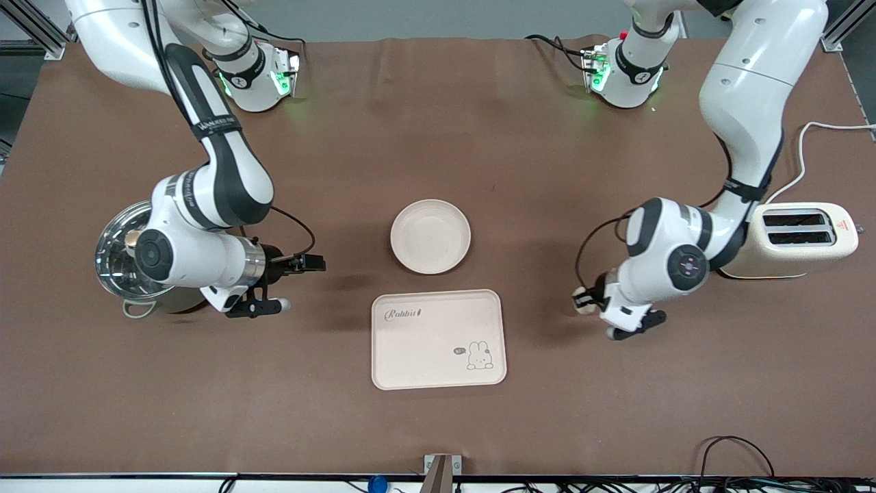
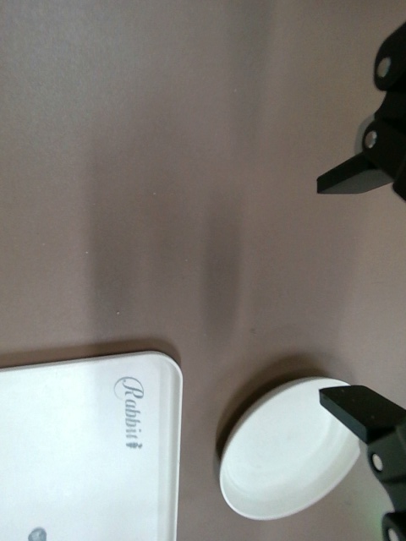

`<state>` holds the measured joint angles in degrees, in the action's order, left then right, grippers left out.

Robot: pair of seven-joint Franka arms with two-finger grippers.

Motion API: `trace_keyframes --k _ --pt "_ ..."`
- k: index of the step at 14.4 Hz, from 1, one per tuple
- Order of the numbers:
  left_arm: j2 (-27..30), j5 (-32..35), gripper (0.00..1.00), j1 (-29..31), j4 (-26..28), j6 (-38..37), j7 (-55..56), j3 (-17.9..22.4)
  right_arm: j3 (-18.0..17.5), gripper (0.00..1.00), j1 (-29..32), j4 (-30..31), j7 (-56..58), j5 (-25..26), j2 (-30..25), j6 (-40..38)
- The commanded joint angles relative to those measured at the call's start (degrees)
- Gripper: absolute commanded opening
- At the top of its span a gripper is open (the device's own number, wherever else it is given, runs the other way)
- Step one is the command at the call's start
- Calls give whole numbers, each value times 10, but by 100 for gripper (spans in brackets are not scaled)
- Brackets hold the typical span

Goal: Place bun in plate and plate on tray
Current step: 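Lower the bun onto the plate while the right gripper grips the plate rim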

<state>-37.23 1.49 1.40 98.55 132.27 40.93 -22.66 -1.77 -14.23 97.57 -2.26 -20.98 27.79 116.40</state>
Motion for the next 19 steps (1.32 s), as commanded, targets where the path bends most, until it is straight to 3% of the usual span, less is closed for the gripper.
trace_keyframes --k 1,4,7,9,13,15,16,17,19 --pt "8 6 32 -14 -7 -16 123 -62 2 100 -15 40 -2 -13 -6 31" --pt "4 7 32 -88 -12 -6 202 -69 2 100 -18 60 -4 -55 -5 56" --pt "-16 7 35 -147 -20 25 287 -68 1 100 -73 117 -23 -67 -8 162" --pt "-34 7 41 -188 -20 61 332 -65 1 100 -75 132 -23 -110 -5 194" --pt "-53 10 46 -260 -20 95 393 -25 1 100 -102 145 -22 -138 -6 211" --pt "-52 9 61 -275 -20 94 402 -12 1 100 -119 161 -21 -138 -9 227" --pt "-50 10 77 -274 -20 94 404 -12 2 100 -128 162 -21 -138 -7 233" --pt "-47 11 100 -272 -20 94 404 -12 2 99 -134 162 -21 -138 -6 233" --pt "-37 10 100 -266 -27 87 405 -12 2 96 -144 167 -21 -138 -6 235"
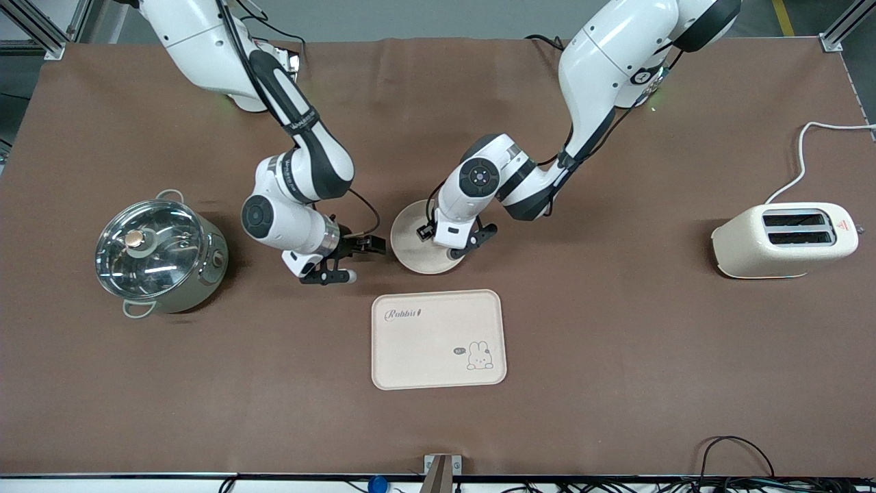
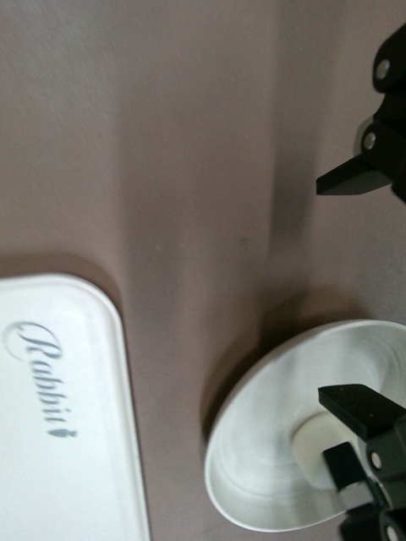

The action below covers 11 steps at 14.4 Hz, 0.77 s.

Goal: Place bun in plate and plate on tray
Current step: 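Lower the bun onto the plate while the right gripper grips the plate rim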

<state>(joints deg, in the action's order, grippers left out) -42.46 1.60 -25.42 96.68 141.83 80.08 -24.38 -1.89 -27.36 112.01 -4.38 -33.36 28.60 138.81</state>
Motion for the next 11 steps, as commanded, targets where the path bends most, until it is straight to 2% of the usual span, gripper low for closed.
trace_keyframes --k 1,3,6,7,11 --pt "22 9 100 5 -10 -16 13 5 3 94 -18 27 1 -14 -14 20" --pt "48 10 100 19 -16 -38 11 7 3 88 -34 43 1 -14 -15 55" --pt "100 11 100 69 -46 -115 3 7 3 78 -46 47 2 -14 -14 75" --pt "115 11 100 86 -66 -151 -14 7 3 73 -50 47 2 -14 -14 78" --pt "176 11 100 175 -131 -303 -153 7 3 66 -67 47 2 -14 -13 98"
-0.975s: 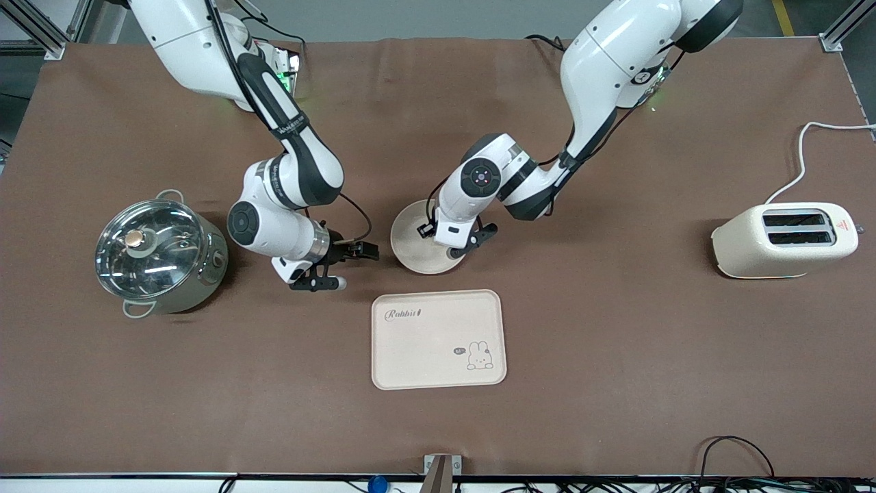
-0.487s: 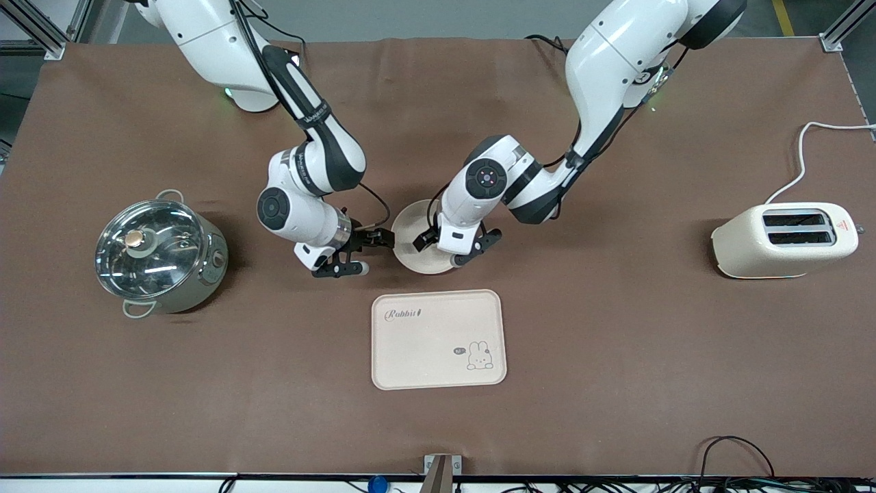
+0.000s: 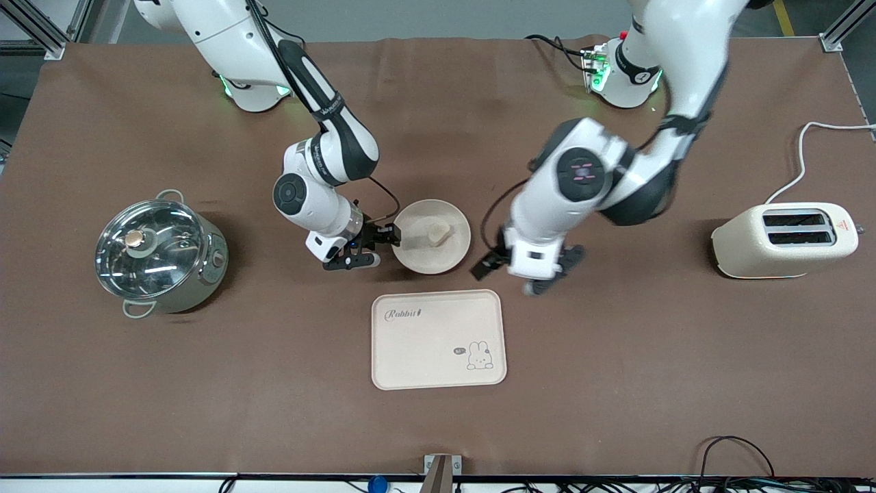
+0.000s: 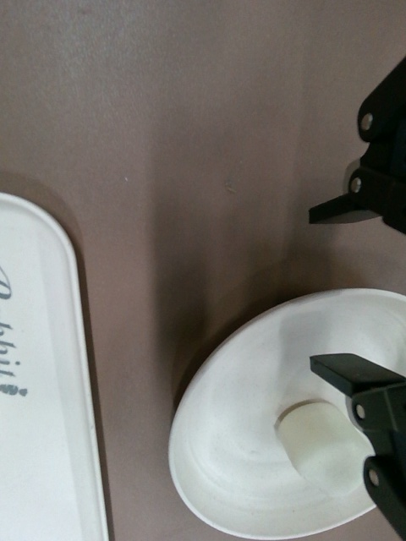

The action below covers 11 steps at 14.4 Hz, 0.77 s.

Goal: Place bun in plate and plate on tray
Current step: 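Withdraw the left gripper from the plate while the right gripper holds it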

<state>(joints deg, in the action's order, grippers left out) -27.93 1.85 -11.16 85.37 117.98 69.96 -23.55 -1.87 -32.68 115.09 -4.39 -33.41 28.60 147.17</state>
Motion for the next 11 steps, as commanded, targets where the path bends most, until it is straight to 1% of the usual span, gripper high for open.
trace_keyframes --k 1,3,4,6,8,9,11 --pt "51 10 100 52 -20 -91 -89 0 4 65 -19 18 3 -14 -9 30" --pt "97 9 100 100 -20 -136 -188 -2 4 64 -39 34 4 -14 -1 87" --pt "115 9 100 119 -20 -165 -242 -1 4 63 -45 34 3 -14 8 100" --pt "153 8 100 159 -20 -220 -353 -2 4 60 -46 34 5 -14 14 102" --pt "190 8 100 180 -20 -273 -418 -2 4 56 -42 34 7 -14 14 97" --pt "204 8 100 191 -20 -290 -444 -2 4 52 -41 35 7 -14 14 96" --pt "225 8 100 199 -20 -304 -499 1 4 33 -41 36 10 -14 14 99"
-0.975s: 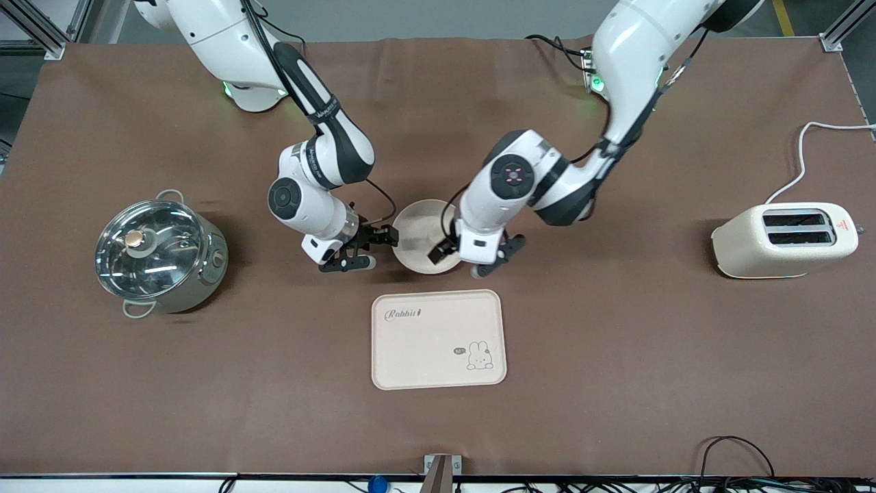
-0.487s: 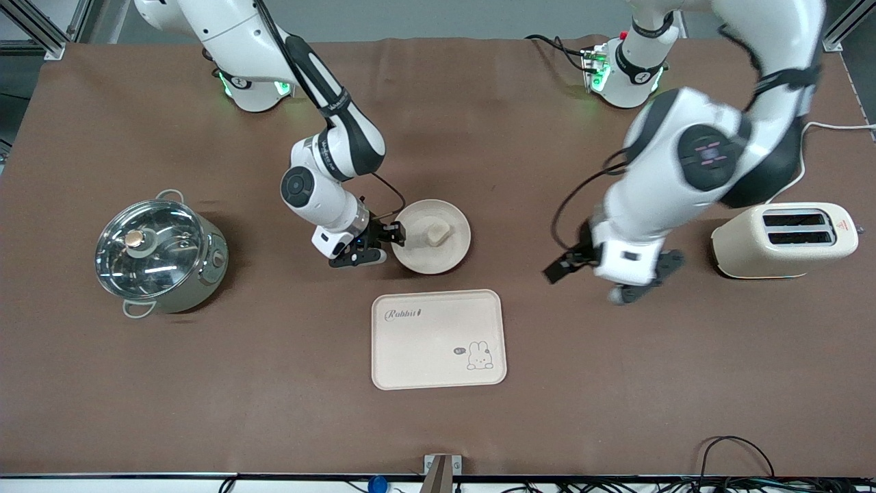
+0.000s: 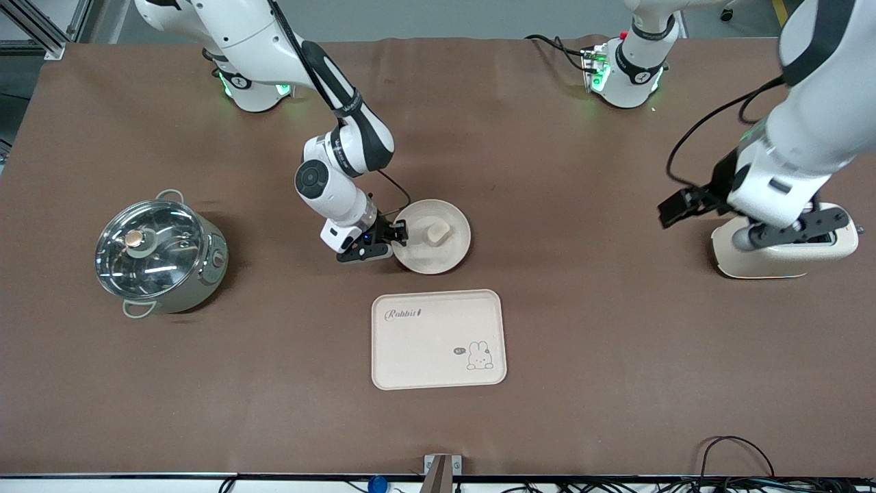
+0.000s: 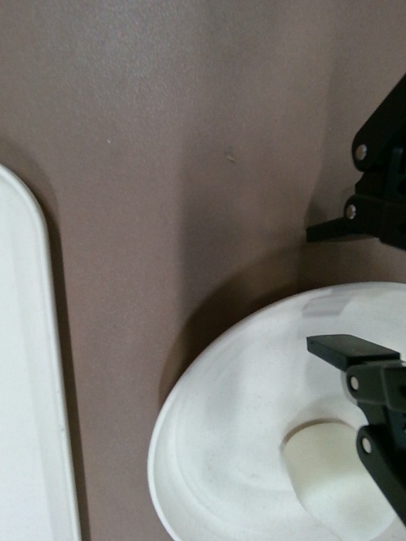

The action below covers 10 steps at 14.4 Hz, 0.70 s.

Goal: Place bun in plate and plate on tray
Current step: 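Withdraw the left gripper from the plate while the right gripper holds it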

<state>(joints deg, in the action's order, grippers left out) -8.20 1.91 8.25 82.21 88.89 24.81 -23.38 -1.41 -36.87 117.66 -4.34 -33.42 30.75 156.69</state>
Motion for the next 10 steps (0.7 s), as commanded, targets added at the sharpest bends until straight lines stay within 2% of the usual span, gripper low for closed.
trace_keyframes --k 1,3,4,6,8,10 --pt "54 6 100 -2 15 -16 -78 19 -1 23 1 11 10 -14 -8 5" --pt "73 1 100 -51 19 -46 -122 74 -1 6 -3 12 9 -14 -8 7" --pt "85 -3 100 -75 22 -63 -140 111 -1 2 -4 12 8 -14 -10 8" --pt "124 -3 100 -121 64 -67 -160 162 -2 1 -8 20 9 -14 -18 8" --pt "144 -3 100 -126 87 -71 -164 171 -2 1 -8 35 6 -14 -50 0" --pt "142 -1 100 -121 83 -96 -163 171 -3 1 -8 40 -2 -16 -81 -13"
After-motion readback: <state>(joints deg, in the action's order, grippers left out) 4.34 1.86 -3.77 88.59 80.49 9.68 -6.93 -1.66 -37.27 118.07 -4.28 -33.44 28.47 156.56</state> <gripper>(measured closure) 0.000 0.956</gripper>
